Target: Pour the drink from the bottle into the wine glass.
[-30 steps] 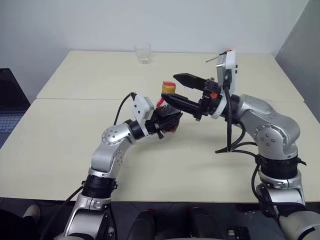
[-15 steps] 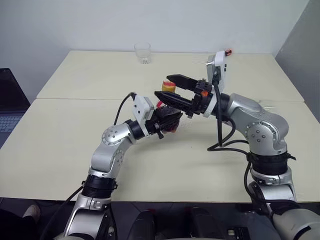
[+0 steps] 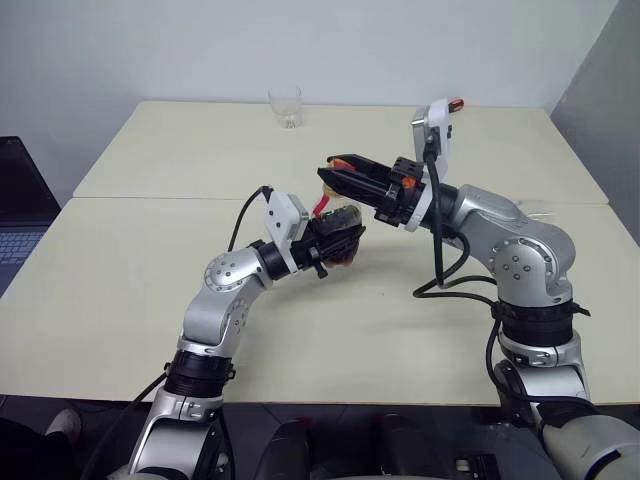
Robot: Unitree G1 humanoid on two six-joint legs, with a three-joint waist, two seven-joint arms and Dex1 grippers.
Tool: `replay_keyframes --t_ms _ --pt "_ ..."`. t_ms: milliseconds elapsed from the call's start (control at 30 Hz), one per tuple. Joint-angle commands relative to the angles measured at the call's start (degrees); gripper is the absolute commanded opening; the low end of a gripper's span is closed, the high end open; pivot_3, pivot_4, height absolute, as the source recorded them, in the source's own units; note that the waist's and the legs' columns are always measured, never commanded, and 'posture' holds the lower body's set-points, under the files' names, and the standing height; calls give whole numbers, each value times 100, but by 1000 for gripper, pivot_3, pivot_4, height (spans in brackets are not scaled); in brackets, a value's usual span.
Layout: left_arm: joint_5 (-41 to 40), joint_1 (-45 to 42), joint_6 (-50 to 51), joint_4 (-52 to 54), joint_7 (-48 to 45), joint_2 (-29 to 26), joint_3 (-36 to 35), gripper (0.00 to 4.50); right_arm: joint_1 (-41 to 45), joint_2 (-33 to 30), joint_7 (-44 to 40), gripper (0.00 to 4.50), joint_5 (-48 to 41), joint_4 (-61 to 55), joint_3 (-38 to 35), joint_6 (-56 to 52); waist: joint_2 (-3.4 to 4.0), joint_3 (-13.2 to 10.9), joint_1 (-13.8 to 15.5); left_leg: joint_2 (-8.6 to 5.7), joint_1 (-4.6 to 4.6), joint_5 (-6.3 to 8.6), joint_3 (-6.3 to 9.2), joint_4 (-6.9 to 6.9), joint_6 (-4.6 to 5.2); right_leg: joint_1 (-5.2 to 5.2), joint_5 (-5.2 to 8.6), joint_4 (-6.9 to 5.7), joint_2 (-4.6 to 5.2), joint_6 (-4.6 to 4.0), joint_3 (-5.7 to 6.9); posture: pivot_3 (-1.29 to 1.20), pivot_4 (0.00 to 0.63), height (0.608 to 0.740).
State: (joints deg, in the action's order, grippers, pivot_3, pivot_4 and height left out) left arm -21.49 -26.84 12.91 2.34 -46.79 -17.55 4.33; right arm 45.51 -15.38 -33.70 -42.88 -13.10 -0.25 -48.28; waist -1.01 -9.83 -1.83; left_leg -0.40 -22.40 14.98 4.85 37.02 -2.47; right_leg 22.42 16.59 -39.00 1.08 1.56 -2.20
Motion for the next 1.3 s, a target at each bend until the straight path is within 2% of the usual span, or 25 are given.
replay_keyframes --t_ms 33,233,333,433,600,667,767,867,1100,1300 --pt "-46 29 -161 334 7 18 -36 1815 170 -80 -20 1191 -93 -203 -148 71 0 0 0 0 0 0 0 0 0 0 0 0 0 0 0 0 150 740" --pt "-116 381 -23 658 11 -186 -155 1815 -22 -604 -58 1191 -1 -564 -353 156 1 -1 2 0 -3 0 1 -1 0 0 0 3 1 0 0 0 150 740" --pt "-164 606 65 852 97 -297 -262 1815 -509 -1094 -93 1191 200 -963 -454 308 0 0 9 0 -6 0 4 -2 0 1 0 6 1 0 0 0 150 740" --pt "-220 740 158 1006 192 -356 -342 1815 -1098 -1361 100 1191 337 -1321 -598 381 -1 -1 14 0 -10 1 7 0 1 1 0 7 3 0 -2 0 150 740" --pt "-352 970 357 1314 232 -405 -347 1815 -2639 -1696 330 1191 1167 -1820 -601 1001 -1 -2 25 0 -9 0 5 1 1 -6 1 8 2 2 -2 0 150 740" --pt "-397 1055 433 1425 235 -447 -354 1815 -3328 -1782 309 1191 1677 -1796 -545 1582 -2 -3 24 -1 -8 0 1 0 0 -5 1 6 2 2 -4 0 150 740" --pt "-429 1106 507 1466 289 -505 -430 1815 -4034 -1702 476 1191 2249 -1570 -534 2229 -3 -3 20 -1 -4 0 -7 1 0 -7 2 4 0 2 -3 0 150 740" --pt "-402 1073 510 1402 399 -546 -527 1815 -4369 -1477 761 1191 2602 -1362 -503 2539 -3 -4 -1 3 18 0 -12 -3 0 -14 2 1 -4 3 -5 0 150 740" --pt "-62 584 348 592 1534 -448 -1247 1815 -4329 -495 1625 1191 2734 -747 -607 2422 -4 -5 9 7 29 0 -12 -6 -1 -19 2 0 -12 2 -10 0 150 740" --pt "87 458 257 536 2128 -236 -1409 1815 -4249 -200 1742 3237 2699 -514 -534 2343 -7 -6 19 -5 23 0 -19 -6 -2 -16 3 7 -4 4 -16 0 150 740"
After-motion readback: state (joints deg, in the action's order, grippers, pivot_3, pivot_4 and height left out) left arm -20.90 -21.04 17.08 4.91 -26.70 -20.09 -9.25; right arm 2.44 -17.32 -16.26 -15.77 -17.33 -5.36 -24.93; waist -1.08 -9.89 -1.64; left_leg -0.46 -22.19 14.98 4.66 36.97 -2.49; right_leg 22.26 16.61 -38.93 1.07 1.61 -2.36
